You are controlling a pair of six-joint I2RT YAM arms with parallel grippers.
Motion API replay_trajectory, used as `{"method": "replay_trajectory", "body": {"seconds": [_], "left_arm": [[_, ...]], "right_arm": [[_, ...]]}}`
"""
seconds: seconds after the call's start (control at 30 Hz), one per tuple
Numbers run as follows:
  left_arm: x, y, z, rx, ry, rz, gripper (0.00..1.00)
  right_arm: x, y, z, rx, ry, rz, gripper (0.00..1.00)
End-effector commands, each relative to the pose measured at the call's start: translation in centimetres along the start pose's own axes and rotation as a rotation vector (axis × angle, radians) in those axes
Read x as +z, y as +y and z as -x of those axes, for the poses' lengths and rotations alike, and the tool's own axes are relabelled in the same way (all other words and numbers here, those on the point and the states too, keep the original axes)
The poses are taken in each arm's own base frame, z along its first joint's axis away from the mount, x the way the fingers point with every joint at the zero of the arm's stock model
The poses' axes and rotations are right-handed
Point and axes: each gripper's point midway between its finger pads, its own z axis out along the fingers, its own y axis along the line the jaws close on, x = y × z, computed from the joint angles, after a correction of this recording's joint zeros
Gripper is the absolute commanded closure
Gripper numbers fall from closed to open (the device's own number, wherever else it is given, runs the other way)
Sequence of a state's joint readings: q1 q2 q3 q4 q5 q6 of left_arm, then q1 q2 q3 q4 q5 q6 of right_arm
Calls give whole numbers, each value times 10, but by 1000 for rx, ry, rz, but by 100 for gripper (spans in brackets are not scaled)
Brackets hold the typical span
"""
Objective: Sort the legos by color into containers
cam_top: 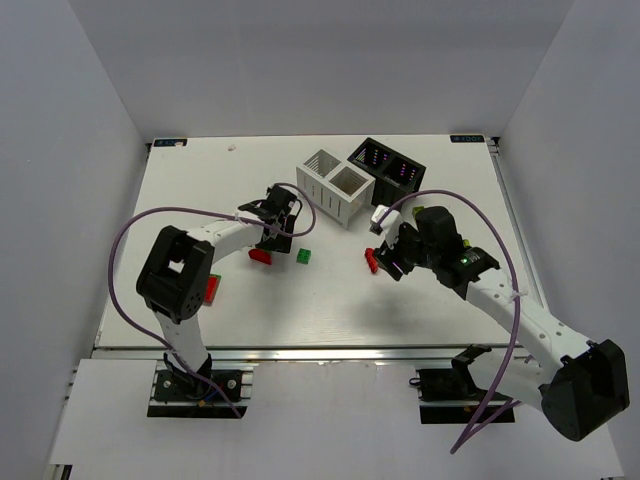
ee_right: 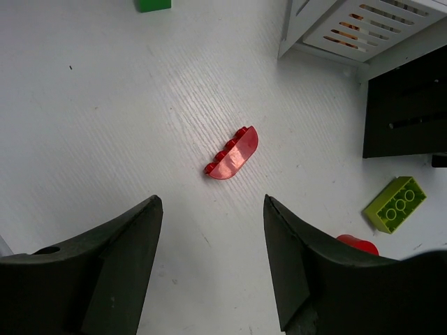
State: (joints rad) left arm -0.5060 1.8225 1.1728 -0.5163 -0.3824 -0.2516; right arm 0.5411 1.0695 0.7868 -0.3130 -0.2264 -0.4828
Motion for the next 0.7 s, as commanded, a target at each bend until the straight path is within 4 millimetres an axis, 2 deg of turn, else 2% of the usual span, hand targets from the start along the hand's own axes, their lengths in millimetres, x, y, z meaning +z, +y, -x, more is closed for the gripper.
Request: {"method": "replay_trajectory", "body": {"seconds": [0.0, 0.3, 0.67], "left_arm": [[-5, 2, 15, 4, -24, 15, 14], [-4, -6, 9, 18, 2, -31, 20], [-1, -6, 1, 35, 38, -25, 27]], "right_arm": [[-2, -1, 9, -28, -36, -11, 35], [3, -1, 4, -33, -14, -16, 35], [3, -1, 5, -35, -14, -18, 35]]}}
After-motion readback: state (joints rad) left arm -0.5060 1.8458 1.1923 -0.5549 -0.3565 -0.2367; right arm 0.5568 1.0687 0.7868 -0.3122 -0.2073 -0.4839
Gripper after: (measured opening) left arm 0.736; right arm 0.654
